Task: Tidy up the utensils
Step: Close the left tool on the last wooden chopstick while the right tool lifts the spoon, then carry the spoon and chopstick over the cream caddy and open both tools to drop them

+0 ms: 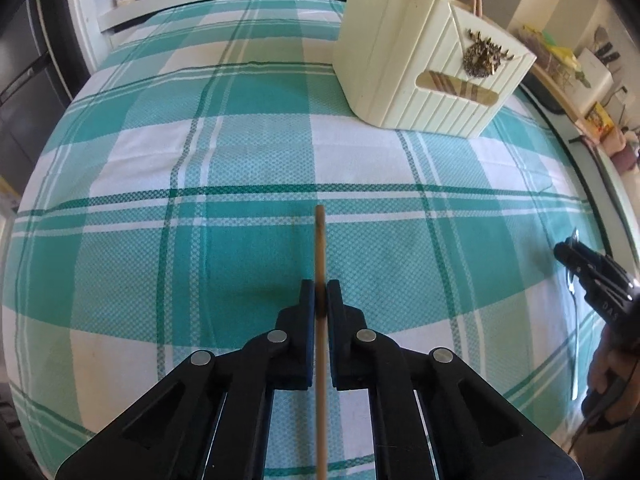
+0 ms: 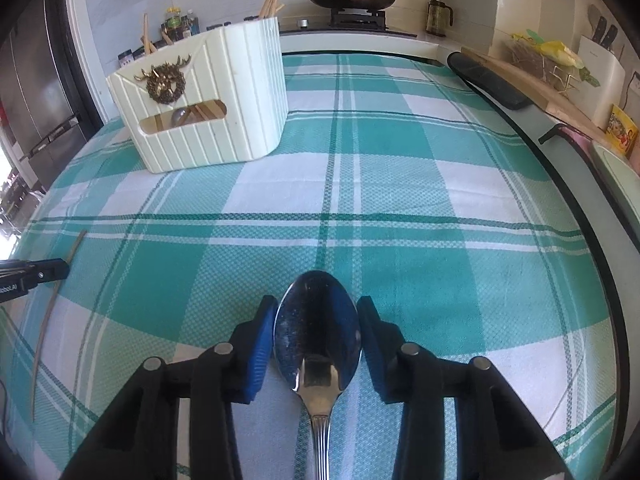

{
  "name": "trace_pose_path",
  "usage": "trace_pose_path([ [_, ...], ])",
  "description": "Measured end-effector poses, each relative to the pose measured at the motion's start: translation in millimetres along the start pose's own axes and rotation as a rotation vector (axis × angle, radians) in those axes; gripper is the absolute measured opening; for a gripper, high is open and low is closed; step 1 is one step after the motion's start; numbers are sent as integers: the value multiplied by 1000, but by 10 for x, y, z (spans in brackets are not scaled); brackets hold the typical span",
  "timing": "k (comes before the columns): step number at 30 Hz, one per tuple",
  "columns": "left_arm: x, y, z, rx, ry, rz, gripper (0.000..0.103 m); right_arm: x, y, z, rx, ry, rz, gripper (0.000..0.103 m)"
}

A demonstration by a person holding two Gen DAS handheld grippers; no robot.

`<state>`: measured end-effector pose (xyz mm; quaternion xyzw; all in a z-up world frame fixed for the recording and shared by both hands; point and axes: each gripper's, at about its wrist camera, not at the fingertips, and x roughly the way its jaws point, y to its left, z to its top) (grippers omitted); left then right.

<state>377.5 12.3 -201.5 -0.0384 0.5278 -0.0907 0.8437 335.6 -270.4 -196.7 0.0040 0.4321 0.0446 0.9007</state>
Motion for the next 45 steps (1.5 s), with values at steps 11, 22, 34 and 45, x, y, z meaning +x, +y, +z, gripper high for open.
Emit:
trace_pose_path([
  [11, -1294, -47, -126, 52, -298, -124, 4, -1049, 114, -5, -63, -199, 167, 41],
  [22, -1711, -43, -140, 49, -420, -191, 4, -1558, 312, 44, -101, -305, 209, 41],
  [34, -1741, -38, -75, 61, -433, -190, 4, -1629, 483, 292, -155, -339, 177, 41],
  [45, -1742, -20, -33, 58, -433, -189, 4, -1632, 576, 433, -194, -346, 166, 41],
])
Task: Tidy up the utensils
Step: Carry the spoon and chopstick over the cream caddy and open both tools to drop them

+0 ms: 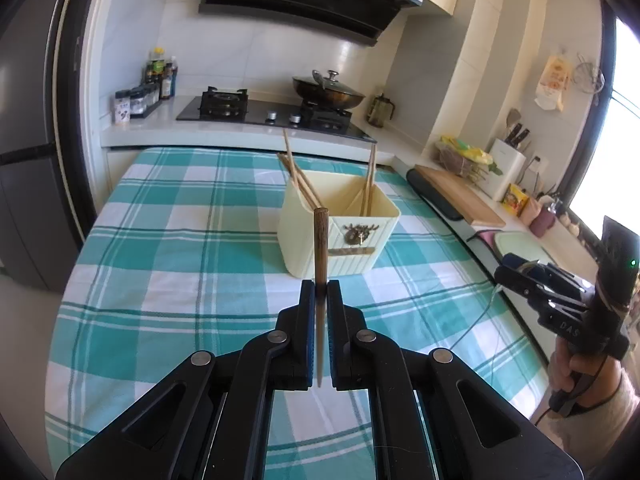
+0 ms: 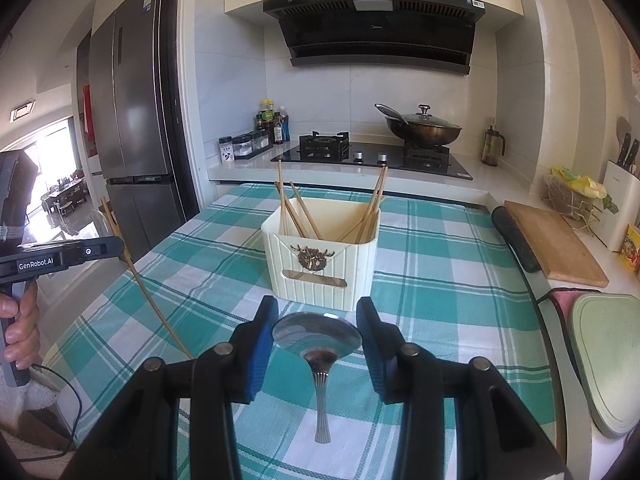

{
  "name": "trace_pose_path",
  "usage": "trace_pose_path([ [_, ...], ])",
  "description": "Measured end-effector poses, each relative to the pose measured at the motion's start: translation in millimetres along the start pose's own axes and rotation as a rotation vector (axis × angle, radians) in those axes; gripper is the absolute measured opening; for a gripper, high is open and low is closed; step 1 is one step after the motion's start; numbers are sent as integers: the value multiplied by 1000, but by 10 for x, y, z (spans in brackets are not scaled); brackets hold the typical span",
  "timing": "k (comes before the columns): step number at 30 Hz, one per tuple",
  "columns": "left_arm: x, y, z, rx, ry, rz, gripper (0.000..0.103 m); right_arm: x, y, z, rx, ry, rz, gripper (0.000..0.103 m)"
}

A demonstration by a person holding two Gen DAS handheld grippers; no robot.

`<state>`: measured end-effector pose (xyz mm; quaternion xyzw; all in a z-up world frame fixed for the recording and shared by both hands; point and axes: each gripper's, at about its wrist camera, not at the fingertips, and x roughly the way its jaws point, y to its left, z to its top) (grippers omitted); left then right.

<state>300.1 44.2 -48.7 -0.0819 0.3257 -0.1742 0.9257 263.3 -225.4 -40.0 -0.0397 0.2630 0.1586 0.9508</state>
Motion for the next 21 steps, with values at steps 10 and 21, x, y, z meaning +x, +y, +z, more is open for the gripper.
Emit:
trace_pose_path([
  [10, -79, 66, 97, -9, -13, -20, 4, 20, -70, 59, 48, 15, 32, 41],
  [21, -322, 26, 760, 12, -91, -69, 4, 32, -304, 622, 94, 8, 73, 41],
])
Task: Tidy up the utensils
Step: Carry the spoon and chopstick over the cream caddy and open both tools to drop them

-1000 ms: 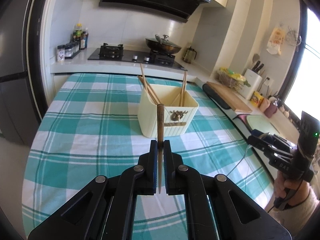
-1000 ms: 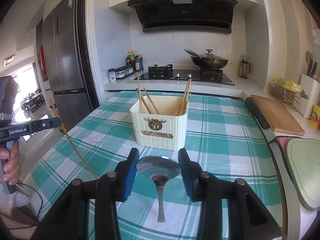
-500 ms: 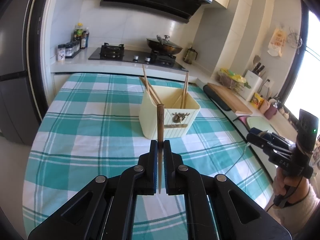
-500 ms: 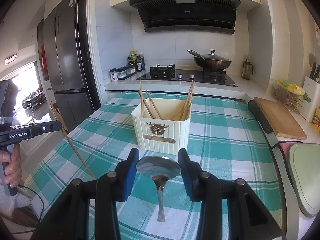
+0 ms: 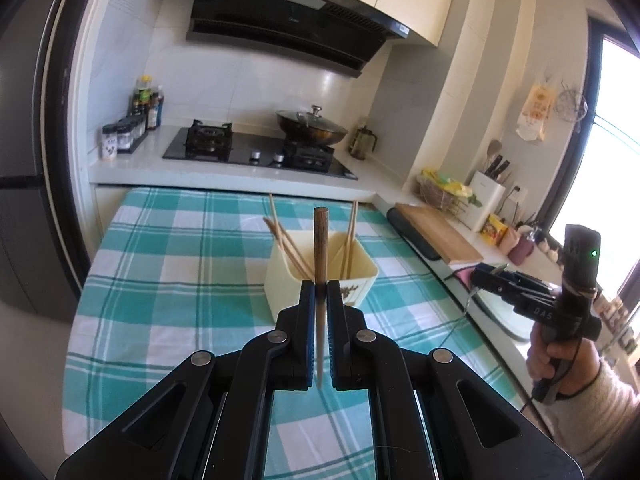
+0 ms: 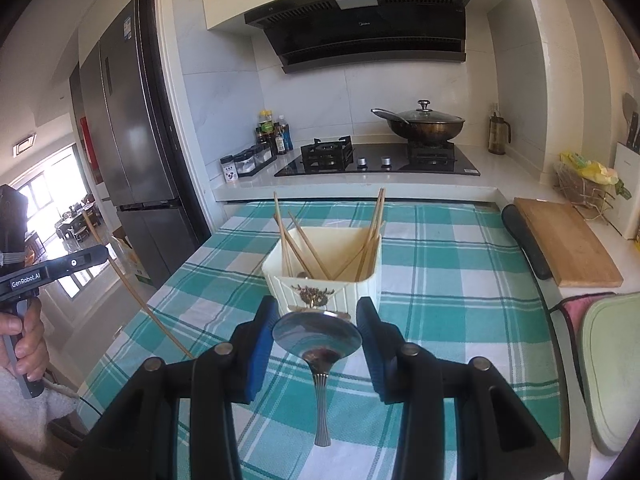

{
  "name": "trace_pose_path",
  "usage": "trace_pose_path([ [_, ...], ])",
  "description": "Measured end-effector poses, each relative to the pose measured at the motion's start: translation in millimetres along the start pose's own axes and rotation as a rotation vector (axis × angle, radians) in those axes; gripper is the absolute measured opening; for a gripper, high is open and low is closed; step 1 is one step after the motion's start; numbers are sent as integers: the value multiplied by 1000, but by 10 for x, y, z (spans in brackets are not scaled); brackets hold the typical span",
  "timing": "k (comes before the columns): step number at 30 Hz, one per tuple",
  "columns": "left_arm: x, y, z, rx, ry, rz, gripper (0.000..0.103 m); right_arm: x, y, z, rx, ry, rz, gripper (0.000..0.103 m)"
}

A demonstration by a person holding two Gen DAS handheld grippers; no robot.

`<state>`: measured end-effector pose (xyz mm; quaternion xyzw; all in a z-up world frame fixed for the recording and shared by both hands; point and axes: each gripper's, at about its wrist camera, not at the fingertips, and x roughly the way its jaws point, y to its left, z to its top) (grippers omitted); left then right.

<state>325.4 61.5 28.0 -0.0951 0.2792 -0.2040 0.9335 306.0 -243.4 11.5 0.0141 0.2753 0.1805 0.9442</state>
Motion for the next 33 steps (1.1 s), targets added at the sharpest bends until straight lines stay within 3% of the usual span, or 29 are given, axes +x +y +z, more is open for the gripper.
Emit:
trace_pose_path([
  [8, 107, -147, 879, 47, -132, 14, 4, 227, -32, 922, -26, -92, -3, 41],
  [14, 615, -185, 1245, 39, -195, 48, 4, 571, -99, 1340, 11, -216, 2, 41],
  [18, 1197, -127, 1185, 43, -120, 98, 4, 991, -143, 1330, 24, -204, -15, 41],
  [24, 2009, 55, 828, -9, 119, 108, 4, 1697, -267, 1043, 59, -41, -22, 41],
  [33, 2504, 190, 566, -41, 260, 173, 6, 2394, -368, 808, 136, 140, -22, 42],
])
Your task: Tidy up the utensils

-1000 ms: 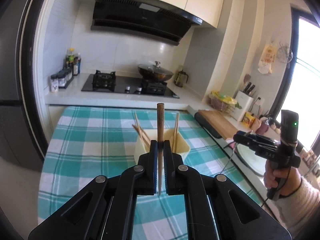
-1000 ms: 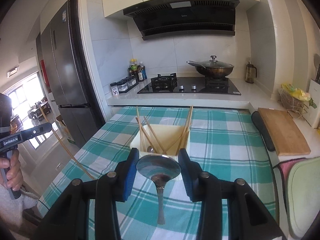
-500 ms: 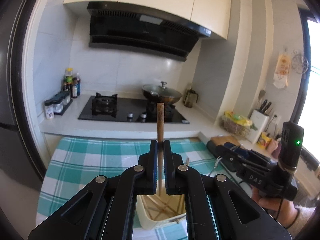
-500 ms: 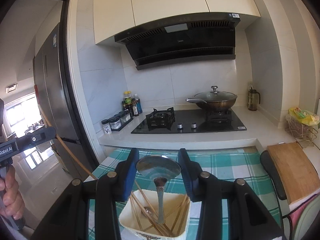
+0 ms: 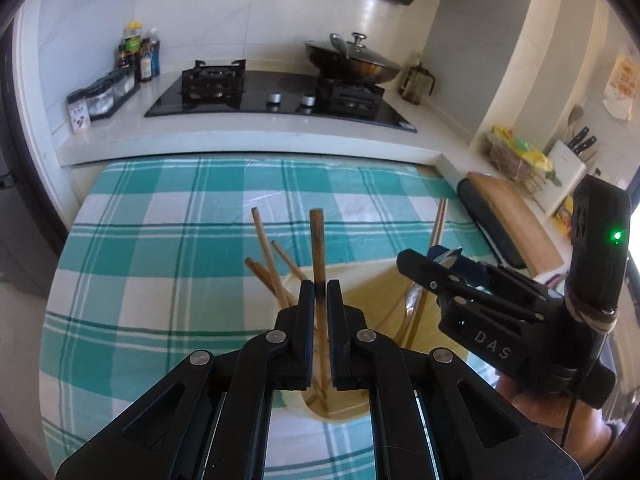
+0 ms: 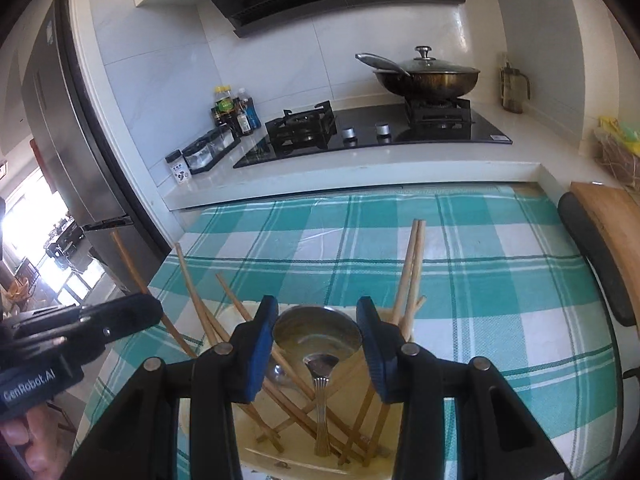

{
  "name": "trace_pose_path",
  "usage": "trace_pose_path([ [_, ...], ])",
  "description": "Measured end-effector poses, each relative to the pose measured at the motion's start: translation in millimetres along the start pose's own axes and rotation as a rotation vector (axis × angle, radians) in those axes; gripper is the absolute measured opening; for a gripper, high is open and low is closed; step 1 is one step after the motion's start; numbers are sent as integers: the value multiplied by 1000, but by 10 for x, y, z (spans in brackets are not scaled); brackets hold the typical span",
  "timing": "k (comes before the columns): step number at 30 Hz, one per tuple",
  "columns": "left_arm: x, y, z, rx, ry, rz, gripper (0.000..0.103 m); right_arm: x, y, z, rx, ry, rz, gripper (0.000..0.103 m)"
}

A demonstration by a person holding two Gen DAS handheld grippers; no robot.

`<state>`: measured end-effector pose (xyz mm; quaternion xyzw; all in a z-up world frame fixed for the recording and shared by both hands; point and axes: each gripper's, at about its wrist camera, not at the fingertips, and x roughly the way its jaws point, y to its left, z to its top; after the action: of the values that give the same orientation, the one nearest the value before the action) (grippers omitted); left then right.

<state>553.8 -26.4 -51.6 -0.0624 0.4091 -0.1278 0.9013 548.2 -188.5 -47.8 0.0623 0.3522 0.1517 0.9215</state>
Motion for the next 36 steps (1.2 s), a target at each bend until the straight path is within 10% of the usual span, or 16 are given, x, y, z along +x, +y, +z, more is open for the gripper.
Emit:
trace_pose_path([
  [11, -1109, -242, -212, 199, -231, 175, 103, -917, 184, 228, -41, -183, 0, 55],
  [19, -1863, -496, -1246, 206, -452, 321, 103, -2087, 327, -530, -152, -296, -123, 86],
  [26, -1729, -514, -1783, 120, -311, 267, 103, -2186, 255, -1555, -75, -188, -217, 89],
  [36, -1858, -624, -1946, 64, -250, 239, 103, -2527, 497, -1801, -147, -232, -321, 89],
])
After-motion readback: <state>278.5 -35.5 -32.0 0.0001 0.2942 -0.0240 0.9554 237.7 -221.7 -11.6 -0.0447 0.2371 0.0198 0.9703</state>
